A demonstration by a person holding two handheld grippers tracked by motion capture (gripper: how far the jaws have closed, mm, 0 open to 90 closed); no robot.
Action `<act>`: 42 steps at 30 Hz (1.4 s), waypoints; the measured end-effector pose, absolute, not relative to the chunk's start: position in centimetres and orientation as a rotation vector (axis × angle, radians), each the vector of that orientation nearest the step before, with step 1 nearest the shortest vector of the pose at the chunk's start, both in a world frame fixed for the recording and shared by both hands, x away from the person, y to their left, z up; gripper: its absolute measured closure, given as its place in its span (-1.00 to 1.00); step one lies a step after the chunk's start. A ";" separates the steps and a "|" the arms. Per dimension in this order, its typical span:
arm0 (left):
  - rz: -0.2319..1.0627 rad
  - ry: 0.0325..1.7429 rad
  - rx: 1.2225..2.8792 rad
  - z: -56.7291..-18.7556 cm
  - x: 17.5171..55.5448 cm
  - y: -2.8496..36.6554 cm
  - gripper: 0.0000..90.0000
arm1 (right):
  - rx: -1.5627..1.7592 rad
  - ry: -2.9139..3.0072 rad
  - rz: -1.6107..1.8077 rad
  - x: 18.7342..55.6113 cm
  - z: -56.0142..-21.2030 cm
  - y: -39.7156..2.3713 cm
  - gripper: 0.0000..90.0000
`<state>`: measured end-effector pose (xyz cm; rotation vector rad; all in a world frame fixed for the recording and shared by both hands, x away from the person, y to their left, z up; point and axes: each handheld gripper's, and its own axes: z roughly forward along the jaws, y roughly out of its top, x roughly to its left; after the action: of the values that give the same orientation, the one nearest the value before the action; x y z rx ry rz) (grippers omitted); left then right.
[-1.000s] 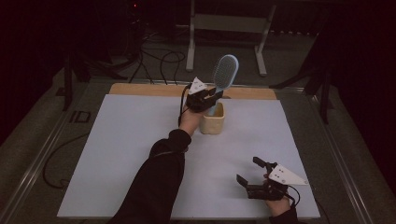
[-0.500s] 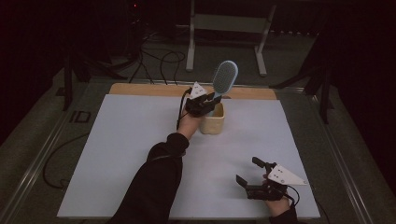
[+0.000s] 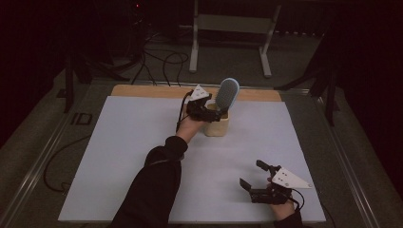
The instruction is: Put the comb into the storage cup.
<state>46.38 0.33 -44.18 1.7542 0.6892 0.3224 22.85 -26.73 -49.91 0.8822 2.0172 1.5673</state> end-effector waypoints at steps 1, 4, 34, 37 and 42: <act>0.311 0.679 1.762 -44.1 46.4 0.3 -1.00 | 0.882 2.016 1.566 22.9 -49.9 -26.7 -0.82; 0.320 0.674 1.772 -43.9 46.3 0.4 -1.00 | 0.884 2.016 1.566 22.9 -49.9 -26.8 -0.82; 0.199 0.618 1.901 -42.7 45.6 1.2 -1.00 | 0.888 2.012 1.560 23.0 -50.0 -26.8 -0.82; 0.186 0.608 1.913 -42.5 45.4 1.4 -1.00 | 0.887 2.012 1.560 23.0 -50.0 -26.8 -0.82; 0.180 0.602 1.939 -42.2 45.0 2.1 -1.00 | 0.882 2.010 1.556 22.9 -49.9 -26.8 -0.82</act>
<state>44.97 2.14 -42.18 1.9386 0.6016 0.1800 22.94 -26.78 -49.93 0.8823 2.0100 1.5560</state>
